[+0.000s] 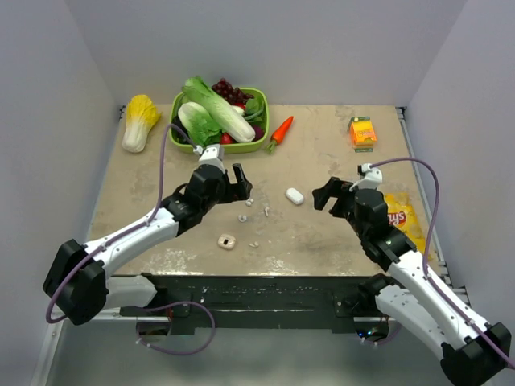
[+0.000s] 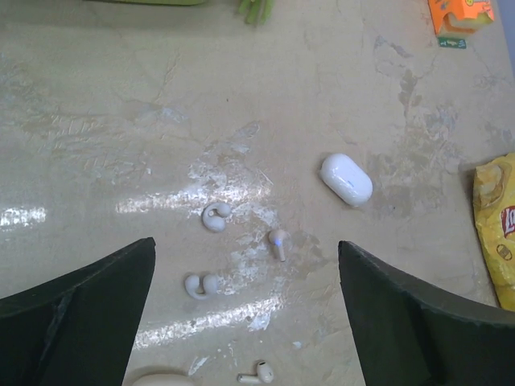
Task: Insert the wireless bluetooth earbuds into the charging case
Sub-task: Pick up the charging case at the center of the board.
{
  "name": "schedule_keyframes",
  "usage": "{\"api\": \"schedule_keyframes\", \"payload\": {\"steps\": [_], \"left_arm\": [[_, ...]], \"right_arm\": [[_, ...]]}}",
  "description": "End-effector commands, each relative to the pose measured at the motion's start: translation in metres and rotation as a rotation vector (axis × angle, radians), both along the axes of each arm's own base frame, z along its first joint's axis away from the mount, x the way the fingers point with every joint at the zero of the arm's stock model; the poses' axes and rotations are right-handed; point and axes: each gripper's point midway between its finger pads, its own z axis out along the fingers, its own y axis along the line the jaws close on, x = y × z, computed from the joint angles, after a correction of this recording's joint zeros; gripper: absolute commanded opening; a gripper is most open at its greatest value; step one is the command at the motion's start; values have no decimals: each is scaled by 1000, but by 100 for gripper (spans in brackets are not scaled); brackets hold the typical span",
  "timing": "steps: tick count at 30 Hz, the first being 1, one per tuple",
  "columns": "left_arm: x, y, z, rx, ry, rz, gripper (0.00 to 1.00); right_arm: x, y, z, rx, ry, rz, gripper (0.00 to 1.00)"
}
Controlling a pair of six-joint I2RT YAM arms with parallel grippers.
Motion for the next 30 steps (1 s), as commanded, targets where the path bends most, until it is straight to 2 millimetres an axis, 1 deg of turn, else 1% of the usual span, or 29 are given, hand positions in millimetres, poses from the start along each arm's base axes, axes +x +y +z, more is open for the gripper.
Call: {"api": "schedule_keyframes", "payload": {"steps": [1, 2, 3, 4, 5, 6, 7, 8, 9, 10, 11, 12, 13, 14, 15, 16, 17, 18, 19, 20, 21, 22, 23, 27, 28, 30], "left_arm": [[6, -25, 29, -14, -141, -156, 100], [6, -29, 26, 36, -169, -218, 100], [9, -35, 31, 43, -190, -252, 100], [7, -41, 27, 61, -169, -298, 100], [11, -46, 4, 131, -123, -338, 100], [23, -59, 21, 140, -149, -366, 100], [11, -65, -1, 203, -62, -435, 100], [14, -73, -28, 287, -19, -491, 100], [21, -86, -19, 304, -42, -518, 100], [16, -95, -26, 345, -27, -556, 100], [17, -100, -44, 395, -5, -594, 100], [21, -111, -37, 394, -28, -616, 100], [20, -119, -40, 400, -32, -644, 100], [21, -123, -51, 430, -20, -671, 100], [26, -132, -45, 433, -43, -687, 100], [25, -136, -58, 467, -22, -704, 100], [26, -139, -61, 497, -33, -722, 100], [29, -147, -57, 507, -51, -733, 100], [28, -149, -61, 539, -48, -735, 100], [30, -151, -70, 563, -39, -735, 100], [32, -157, -68, 567, -51, -732, 100], [35, -158, -74, 578, -51, -722, 100], [37, -161, -74, 576, -58, -719, 100], [44, -164, -82, 599, -81, -727, 100], [45, -166, -87, 603, -79, -732, 100], [47, -167, -90, 610, -79, -735, 100]], "right_arm": [[-3, 4, 30, 15, -66, 44, 98], [-5, 5, 35, 24, -79, 51, 98], [-8, 6, 44, 42, -104, 67, 98], [-10, 7, 50, 51, -120, 76, 98], [-13, 8, 56, 61, -137, 88, 98], [-17, 11, 67, 78, -164, 114, 98], [-20, 13, 73, 82, -178, 132, 98], [-22, 15, 85, 94, -198, 147, 98], [-25, 14, 87, 91, -194, 155, 98], [-28, 17, 93, 94, -204, 177, 98], [-31, 17, 102, 98, -219, 187, 98], [-33, 17, 102, 92, -210, 193, 98], [-35, 17, 105, 90, -212, 201, 98], [-36, 17, 109, 90, -218, 205, 98], [-37, 16, 108, 86, -212, 205, 98], [-38, 16, 109, 85, -213, 207, 98], [-39, 16, 109, 85, -213, 210, 98], [-40, 16, 109, 84, -210, 210, 98], [-40, 15, 109, 85, -212, 210, 98], [-41, 15, 108, 84, -210, 210, 98], [-41, 15, 108, 86, -210, 211, 98], [-41, 15, 108, 86, -210, 211, 98], [-42, 16, 108, 86, -208, 216, 98], [-44, 14, 108, 83, -206, 213, 98], [-44, 14, 107, 82, -204, 210, 98], [-44, 13, 107, 77, -201, 208, 98]]}}
